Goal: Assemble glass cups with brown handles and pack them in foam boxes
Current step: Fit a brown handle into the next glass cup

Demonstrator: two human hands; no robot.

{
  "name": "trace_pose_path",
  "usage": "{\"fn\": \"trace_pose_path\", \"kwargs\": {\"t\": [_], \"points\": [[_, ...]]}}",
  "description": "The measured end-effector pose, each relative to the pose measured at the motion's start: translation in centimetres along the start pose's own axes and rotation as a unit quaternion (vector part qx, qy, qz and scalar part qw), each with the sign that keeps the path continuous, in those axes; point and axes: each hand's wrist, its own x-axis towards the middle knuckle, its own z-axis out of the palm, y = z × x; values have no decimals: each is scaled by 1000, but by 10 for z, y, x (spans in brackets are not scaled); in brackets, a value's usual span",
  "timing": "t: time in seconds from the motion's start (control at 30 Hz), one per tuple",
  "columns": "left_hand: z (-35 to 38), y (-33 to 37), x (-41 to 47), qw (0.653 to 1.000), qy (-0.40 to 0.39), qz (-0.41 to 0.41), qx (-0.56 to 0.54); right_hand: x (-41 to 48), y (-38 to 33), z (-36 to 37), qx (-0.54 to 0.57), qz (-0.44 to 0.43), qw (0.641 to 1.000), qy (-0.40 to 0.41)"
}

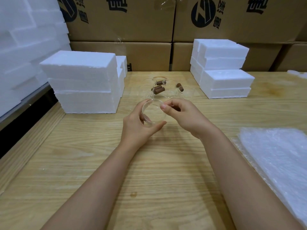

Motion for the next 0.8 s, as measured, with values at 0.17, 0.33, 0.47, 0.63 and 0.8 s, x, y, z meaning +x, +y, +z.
{"fn": "trace_pose_path", "kwargs": {"t": [0.17, 0.33, 0.47, 0.63, 0.8], "points": [[0, 3, 0, 1000, 3, 9, 18, 5, -1, 25, -54, 13, 992, 118], [0, 2, -1, 1000, 10, 7, 22, 2, 2, 45, -71, 16, 978, 194], [1, 2, -2, 999, 19, 27, 26, 0, 1, 46, -79, 21, 980, 183], [0, 2, -3, 992, 36, 100, 67, -3, 7, 42, -102, -12, 984, 143], [0, 4, -3, 990, 49, 117, 63, -6, 14, 38, -93, -47, 986, 129]]}}
